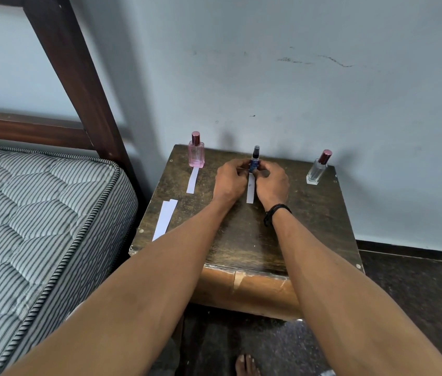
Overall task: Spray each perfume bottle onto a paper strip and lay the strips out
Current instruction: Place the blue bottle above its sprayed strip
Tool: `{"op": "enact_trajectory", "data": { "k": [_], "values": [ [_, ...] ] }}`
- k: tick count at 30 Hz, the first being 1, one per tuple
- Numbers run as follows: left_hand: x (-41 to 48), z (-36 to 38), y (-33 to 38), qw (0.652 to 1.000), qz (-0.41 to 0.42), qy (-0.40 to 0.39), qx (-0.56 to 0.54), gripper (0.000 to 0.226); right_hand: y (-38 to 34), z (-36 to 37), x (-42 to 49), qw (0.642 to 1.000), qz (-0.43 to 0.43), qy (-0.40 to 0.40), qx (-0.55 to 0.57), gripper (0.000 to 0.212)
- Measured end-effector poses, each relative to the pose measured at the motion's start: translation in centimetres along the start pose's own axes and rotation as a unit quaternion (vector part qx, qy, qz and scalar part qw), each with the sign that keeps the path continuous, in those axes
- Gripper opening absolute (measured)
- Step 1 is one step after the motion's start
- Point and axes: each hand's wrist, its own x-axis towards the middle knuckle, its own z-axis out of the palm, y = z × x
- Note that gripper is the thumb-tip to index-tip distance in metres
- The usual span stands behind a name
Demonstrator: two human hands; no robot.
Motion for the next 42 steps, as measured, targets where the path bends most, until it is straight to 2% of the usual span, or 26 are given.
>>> {"op": "enact_trajectory", "data": {
  "k": [19, 29, 37, 42],
  "values": [
    [0.4, 0.4, -0.5, 1.0, -0.002, 0.009, 0.004, 0.038, 0.5, 0.2, 0.2, 1.0, -0.003, 0.002, -0.003, 0.03],
    [0.4, 0.3, -0.5, 1.0, -0.008, 0.028, 0.007, 0.033, 0.8, 0.1, 0.1, 0.999, 0.01, 0.032, 0.003, 0.042],
    [-0.8, -0.6, -0.2, 0.999, -0.008, 0.048, -0.021, 0.03, 1.1, -1.0, -1.0, 0.992, 0.056, 0.071, 0.086, 0.034],
    [-2.7, -1.8, -0.5, 0.997, -0.033, 0.045, -0.045, 0.034, 1.2, -2.6, -3.6, 0.987, 0.071, 0.056, 0.13, 0.035]
  ]
}}
